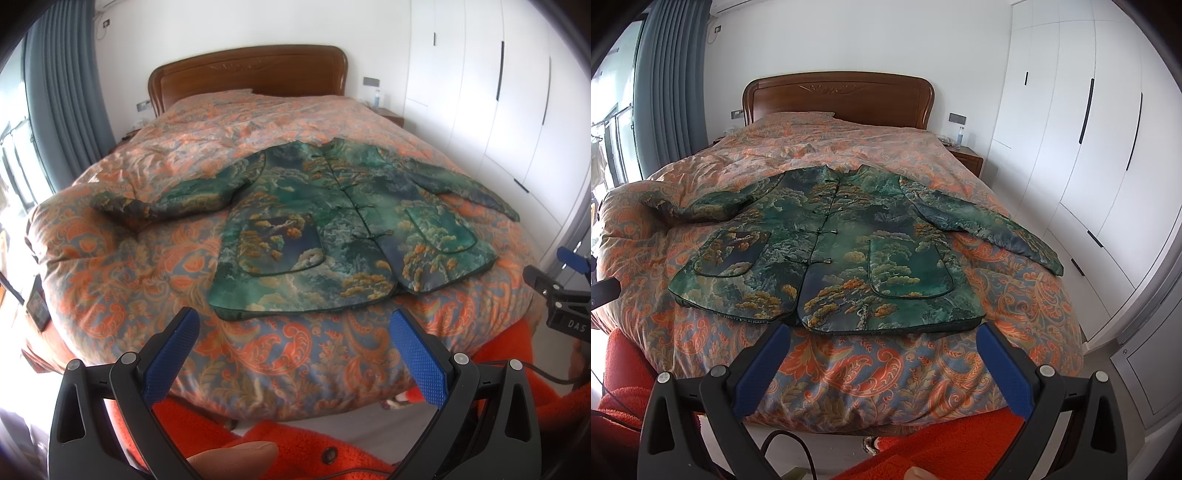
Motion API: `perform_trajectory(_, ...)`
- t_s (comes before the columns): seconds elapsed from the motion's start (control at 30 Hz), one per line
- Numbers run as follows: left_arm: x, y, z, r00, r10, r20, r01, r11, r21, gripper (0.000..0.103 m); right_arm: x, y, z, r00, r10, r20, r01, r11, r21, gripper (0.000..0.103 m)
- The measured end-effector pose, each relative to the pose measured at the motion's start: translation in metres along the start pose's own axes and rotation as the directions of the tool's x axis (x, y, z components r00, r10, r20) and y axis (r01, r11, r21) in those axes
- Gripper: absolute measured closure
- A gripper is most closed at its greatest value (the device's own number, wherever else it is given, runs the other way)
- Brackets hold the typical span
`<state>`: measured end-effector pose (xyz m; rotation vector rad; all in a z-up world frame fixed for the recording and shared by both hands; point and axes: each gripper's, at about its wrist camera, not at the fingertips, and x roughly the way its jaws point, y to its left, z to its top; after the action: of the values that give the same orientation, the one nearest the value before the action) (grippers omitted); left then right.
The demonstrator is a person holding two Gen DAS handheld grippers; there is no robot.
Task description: Fold large clothes
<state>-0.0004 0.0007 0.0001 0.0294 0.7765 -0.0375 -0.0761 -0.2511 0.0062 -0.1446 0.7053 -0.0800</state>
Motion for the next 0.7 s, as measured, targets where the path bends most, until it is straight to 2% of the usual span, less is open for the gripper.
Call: perform_trajectory(0.7, 0.002, -0.001, -0.011, 1.000, -0.001, -0.009, 0.001, 1.000, 0.000, 0.000, 0.005, 0.001, -0.003, 1.000, 0.003, -0.017, -0.003, 1.000, 0.000, 0.000)
